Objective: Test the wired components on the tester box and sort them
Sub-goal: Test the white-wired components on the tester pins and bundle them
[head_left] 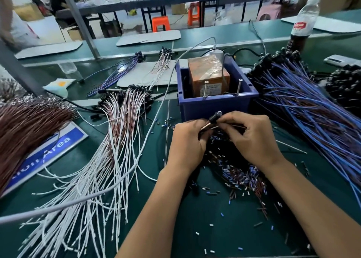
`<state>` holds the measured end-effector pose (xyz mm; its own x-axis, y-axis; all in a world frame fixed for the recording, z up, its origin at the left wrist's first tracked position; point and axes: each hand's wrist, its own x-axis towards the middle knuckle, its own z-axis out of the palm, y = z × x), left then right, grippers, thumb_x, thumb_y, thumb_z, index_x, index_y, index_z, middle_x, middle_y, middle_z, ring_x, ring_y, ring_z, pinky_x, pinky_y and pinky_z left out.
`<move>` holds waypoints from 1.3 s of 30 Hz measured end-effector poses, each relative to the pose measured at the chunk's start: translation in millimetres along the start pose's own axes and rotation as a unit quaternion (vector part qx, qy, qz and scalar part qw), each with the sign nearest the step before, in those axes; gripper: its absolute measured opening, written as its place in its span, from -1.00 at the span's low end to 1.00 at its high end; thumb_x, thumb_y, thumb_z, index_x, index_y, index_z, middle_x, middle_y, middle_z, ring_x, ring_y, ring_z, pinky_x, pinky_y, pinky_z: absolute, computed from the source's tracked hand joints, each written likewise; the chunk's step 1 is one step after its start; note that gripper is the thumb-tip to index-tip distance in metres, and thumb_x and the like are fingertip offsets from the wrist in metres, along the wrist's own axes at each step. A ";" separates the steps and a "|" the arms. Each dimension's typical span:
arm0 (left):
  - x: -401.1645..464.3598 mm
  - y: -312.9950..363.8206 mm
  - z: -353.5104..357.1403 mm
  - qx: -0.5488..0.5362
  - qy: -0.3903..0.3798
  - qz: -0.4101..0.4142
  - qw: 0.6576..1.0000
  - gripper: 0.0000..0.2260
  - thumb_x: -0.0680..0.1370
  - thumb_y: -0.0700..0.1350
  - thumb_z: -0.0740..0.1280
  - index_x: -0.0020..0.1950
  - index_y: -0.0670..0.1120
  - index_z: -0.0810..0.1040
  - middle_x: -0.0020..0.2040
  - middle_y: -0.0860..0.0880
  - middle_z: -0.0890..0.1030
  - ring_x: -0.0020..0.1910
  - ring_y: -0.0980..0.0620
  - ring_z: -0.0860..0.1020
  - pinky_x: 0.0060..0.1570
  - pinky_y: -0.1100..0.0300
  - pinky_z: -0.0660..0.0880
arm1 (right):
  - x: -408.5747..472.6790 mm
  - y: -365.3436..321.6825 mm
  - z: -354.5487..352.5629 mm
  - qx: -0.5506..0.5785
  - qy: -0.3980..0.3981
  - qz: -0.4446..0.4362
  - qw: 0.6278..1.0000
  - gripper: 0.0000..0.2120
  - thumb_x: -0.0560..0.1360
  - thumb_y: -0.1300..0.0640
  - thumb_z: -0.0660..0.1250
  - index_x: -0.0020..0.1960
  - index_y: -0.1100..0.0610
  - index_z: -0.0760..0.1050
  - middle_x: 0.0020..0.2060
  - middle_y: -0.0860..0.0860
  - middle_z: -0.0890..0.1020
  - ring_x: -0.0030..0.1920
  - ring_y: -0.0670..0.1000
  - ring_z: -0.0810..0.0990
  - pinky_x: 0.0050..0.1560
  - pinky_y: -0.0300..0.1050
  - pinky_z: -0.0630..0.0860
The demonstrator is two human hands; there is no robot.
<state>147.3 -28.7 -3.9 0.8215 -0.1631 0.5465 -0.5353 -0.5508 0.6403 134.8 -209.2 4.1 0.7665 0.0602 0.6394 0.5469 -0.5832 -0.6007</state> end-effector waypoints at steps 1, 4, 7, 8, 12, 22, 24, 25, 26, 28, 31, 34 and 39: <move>1.0 -0.7 0.3 -0.002 0.008 -0.002 1.000 -0.94 0.51 -0.23 0.48 -0.04 -0.15 0.73 -0.20 -0.04 0.72 -0.22 -0.03 0.66 -0.14 0.03 0.57 | 0.2 0.0 0.0 0.004 -0.001 0.012 1.000 -0.86 0.51 0.28 0.51 0.01 0.08 0.73 -0.11 -0.20 0.73 -0.06 -0.22 0.71 0.02 -0.16 0.64; 1.2 -2.3 -0.2 0.000 0.017 -0.005 1.000 -0.94 0.53 -0.20 0.47 -0.06 -0.16 0.73 -0.22 -0.06 0.71 -0.24 -0.05 0.65 -0.15 0.01 0.57 | 1.3 -2.1 -0.3 0.017 -0.002 0.050 0.999 -0.89 0.53 0.25 0.50 0.00 0.07 0.73 -0.14 -0.23 0.72 -0.13 -0.27 0.69 -0.09 -0.33 0.59; 0.2 -4.1 -1.3 0.008 0.021 0.004 1.000 -0.92 0.54 -0.17 0.47 -0.09 -0.18 0.72 -0.27 -0.06 0.66 -0.29 -0.07 0.60 -0.23 -0.01 0.53 | 2.7 -5.7 -2.0 0.025 -0.009 0.069 0.997 -0.92 0.55 0.23 0.49 -0.02 0.08 0.72 -0.20 -0.24 0.69 -0.25 -0.26 0.66 -0.17 -0.43 0.48; 0.1 -3.9 -1.8 0.009 0.024 0.007 1.000 -0.91 0.54 -0.17 0.47 -0.10 -0.18 0.72 -0.28 -0.05 0.65 -0.31 -0.07 0.59 -0.24 -0.01 0.52 | 3.6 -7.0 -2.5 0.027 -0.016 0.071 0.997 -0.93 0.55 0.22 0.48 -0.02 0.08 0.72 -0.22 -0.23 0.69 -0.26 -0.24 0.65 -0.17 -0.42 0.47; 0.5 -3.5 -1.1 -0.004 0.022 0.004 1.000 -0.86 0.56 -0.15 0.45 -0.14 -0.21 0.68 -0.31 -0.07 0.62 -0.32 -0.09 0.56 -0.25 -0.03 0.49 | 6.9 -7.2 -3.1 0.003 -0.037 0.065 0.997 -0.96 0.60 0.19 0.44 -0.03 0.11 0.65 -0.32 -0.23 0.61 -0.31 -0.22 0.60 -0.22 -0.33 0.43; -0.5 -2.4 2.3 -0.038 0.002 -0.025 0.999 -0.81 0.53 -0.10 0.42 -0.18 -0.21 0.65 -0.31 -0.09 0.62 -0.30 -0.12 0.58 -0.25 -0.07 0.51 | 3.6 -1.1 1.0 -0.005 -0.031 0.078 0.996 -0.92 0.65 0.16 0.37 -0.03 0.08 0.56 -0.42 -0.25 0.53 -0.36 -0.22 0.59 -0.32 -0.41 0.36; -1.3 -3.6 1.4 -0.039 0.003 -0.035 0.999 -0.82 0.53 -0.10 0.42 -0.19 -0.19 0.65 -0.31 -0.08 0.63 -0.30 -0.11 0.59 -0.25 -0.06 0.51 | 4.9 0.5 0.7 0.008 -0.011 0.105 0.994 -0.90 0.65 0.16 0.35 -0.05 0.07 0.54 -0.40 -0.18 0.59 -0.42 -0.17 0.58 -0.34 -0.32 0.42; -1.8 -4.1 0.7 -0.041 0.008 -0.044 0.998 -0.84 0.52 -0.11 0.43 -0.19 -0.18 0.66 -0.32 -0.06 0.63 -0.31 -0.09 0.59 -0.25 -0.04 0.52 | 6.6 1.1 -1.4 0.027 0.007 0.127 0.991 -0.87 0.66 0.16 0.34 -0.07 0.04 0.53 -0.37 -0.12 0.63 -0.45 -0.13 0.58 -0.36 -0.25 0.46; -2.0 -4.5 -0.1 -0.046 0.013 -0.053 0.997 -0.88 0.52 -0.13 0.44 -0.19 -0.15 0.68 -0.32 -0.04 0.64 -0.31 -0.07 0.59 -0.26 -0.02 0.52 | 8.4 2.0 -5.3 0.053 0.025 0.148 0.987 -0.85 0.67 0.16 0.32 -0.08 0.02 0.51 -0.35 -0.07 0.67 -0.48 -0.10 0.57 -0.39 -0.20 0.48; -1.9 -4.2 -2.3 -0.061 0.017 -0.070 0.996 -0.92 0.52 -0.17 0.46 -0.19 -0.09 0.68 -0.34 -0.01 0.63 -0.34 -0.05 0.57 -0.29 0.01 0.51 | 10.5 0.8 -14.3 0.089 0.024 0.167 0.982 -0.85 0.67 0.14 0.33 -0.08 0.02 0.51 -0.31 -0.04 0.71 -0.54 -0.07 0.54 -0.45 -0.20 0.46; -0.9 -1.9 -4.1 -0.069 0.013 -0.077 0.995 -0.89 0.53 -0.21 0.47 -0.18 -0.05 0.67 -0.34 0.05 0.62 -0.35 0.04 0.57 -0.30 0.13 0.50 | 10.1 -3.6 -23.3 0.133 -0.075 0.192 0.970 -0.88 0.62 0.08 0.42 0.04 0.07 0.49 -0.31 0.06 0.72 -0.56 -0.01 0.49 -0.51 -0.18 0.41; 0.4 -1.9 -6.0 -0.097 0.023 -0.082 0.992 -0.90 0.55 -0.22 0.47 -0.15 -0.08 0.66 -0.32 0.09 0.64 -0.34 0.16 0.56 -0.27 0.34 0.43 | 12.5 -1.3 -41.3 0.306 -0.199 0.243 0.899 -0.68 0.55 0.02 0.44 0.21 0.12 0.45 -0.19 0.22 0.73 -0.53 0.02 0.49 -0.58 -0.26 0.33; 1.5 0.4 -10.1 -0.192 0.003 -0.117 0.974 -0.93 0.56 -0.19 0.45 -0.12 -0.06 0.69 -0.25 0.03 0.70 -0.26 0.06 0.64 -0.21 0.19 0.54 | 11.5 4.7 -66.7 0.458 -0.312 0.169 0.815 -0.78 0.64 0.08 0.31 0.13 0.22 0.60 -0.02 0.29 0.71 -0.41 0.04 0.60 -0.49 -0.26 0.42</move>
<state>146.4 -20.9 2.6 0.9292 -0.0648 0.3639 -0.3689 -0.2245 0.9020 123.8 -265.2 40.7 0.7918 0.5877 0.1661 0.0717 0.1807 -0.9809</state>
